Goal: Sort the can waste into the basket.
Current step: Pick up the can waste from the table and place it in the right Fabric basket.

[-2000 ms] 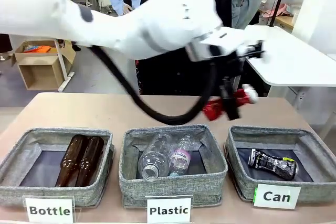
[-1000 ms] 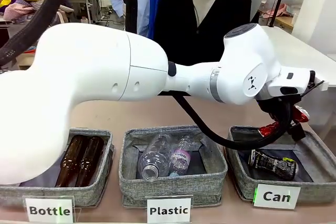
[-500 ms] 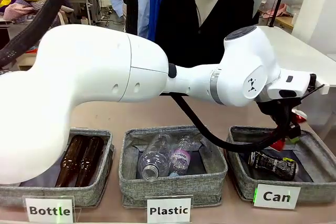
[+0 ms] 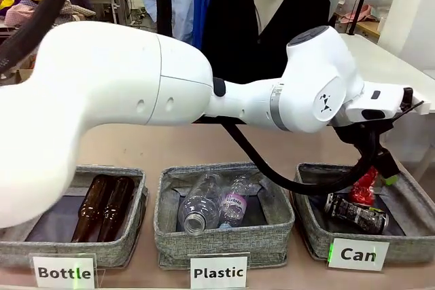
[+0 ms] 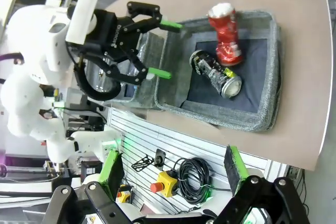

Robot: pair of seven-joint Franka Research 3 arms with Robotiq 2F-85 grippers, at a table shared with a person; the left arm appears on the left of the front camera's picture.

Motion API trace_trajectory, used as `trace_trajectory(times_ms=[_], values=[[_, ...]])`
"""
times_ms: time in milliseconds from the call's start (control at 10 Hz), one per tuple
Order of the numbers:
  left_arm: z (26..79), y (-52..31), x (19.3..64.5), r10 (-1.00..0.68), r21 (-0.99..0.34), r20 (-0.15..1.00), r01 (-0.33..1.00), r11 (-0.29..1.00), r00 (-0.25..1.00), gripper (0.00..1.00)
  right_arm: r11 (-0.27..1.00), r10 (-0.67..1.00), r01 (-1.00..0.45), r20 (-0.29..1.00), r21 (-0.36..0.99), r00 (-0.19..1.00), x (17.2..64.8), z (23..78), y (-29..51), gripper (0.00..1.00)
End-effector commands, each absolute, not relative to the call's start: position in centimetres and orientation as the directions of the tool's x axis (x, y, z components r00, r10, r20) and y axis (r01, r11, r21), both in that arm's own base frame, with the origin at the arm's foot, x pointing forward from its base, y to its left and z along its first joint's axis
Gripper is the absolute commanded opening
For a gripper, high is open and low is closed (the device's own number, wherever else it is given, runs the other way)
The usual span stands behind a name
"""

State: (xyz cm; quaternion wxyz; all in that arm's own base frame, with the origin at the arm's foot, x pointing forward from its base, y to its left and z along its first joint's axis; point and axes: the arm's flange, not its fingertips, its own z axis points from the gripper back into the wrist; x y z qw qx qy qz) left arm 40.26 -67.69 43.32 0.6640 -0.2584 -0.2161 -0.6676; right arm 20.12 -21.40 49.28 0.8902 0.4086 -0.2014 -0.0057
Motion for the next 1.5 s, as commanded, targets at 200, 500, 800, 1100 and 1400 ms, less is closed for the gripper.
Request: trace_trajectory(times_ms=[200, 500, 800, 1100, 1400], values=[[45.4, -62.1, 38.6, -0.749, -0.093, 0.662, 0.995, -0.032, 0.038, 1.0, 0.666, -0.175, -0.154, 0.354, 0.73, 0.919, 20.1, 49.3, -21.4, 1.0], [49.6, -52.8, 39.7, -0.768, -0.175, 0.618, 0.982, 0.075, 0.169, 1.0, 0.642, -0.053, -0.221, 0.33, 0.734, 0.943, 24.1, 49.3, -17.2, 1.0], [54.5, -39.5, 40.2, -0.564, -0.387, 0.591, 0.816, 0.429, 0.576, 1.0, 0.599, 0.102, -0.271, 0.264, 0.754, 0.959, 30.3, 49.5, -10.0, 1.0], [54.0, -24.5, 41.4, -0.342, -0.489, 0.628, 0.696, 0.526, 0.699, 1.0, 0.525, 0.195, -0.274, 0.2, 0.806, 0.96, 35.4, 48.9, -3.1, 1.0], [49.4, -10.5, 42.7, -0.045, -0.687, 0.558, 0.491, 0.536, 0.829, 1.0, 0.352, 0.119, -0.185, 0.152, 0.917, 0.981, 38.7, 48.6, 1.2, 1.0]])
